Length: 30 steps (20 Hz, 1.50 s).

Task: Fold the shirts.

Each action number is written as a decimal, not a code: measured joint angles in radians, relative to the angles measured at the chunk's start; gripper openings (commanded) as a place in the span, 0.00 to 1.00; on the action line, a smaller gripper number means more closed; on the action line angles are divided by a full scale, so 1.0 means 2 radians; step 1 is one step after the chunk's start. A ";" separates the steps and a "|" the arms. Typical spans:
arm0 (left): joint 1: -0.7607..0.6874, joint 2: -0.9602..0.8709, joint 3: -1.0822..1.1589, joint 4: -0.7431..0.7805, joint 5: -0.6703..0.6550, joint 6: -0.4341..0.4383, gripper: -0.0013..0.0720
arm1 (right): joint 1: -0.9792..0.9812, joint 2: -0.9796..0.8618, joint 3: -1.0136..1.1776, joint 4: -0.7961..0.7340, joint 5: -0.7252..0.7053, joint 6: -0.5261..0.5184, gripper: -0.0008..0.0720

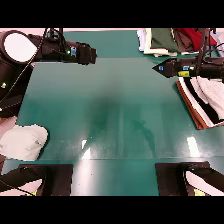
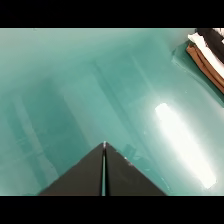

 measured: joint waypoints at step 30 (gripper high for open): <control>0.231 0.278 -0.323 0.223 -0.237 -0.047 0.97 | 0.001 0.000 0.000 0.000 0.020 0.000 0.04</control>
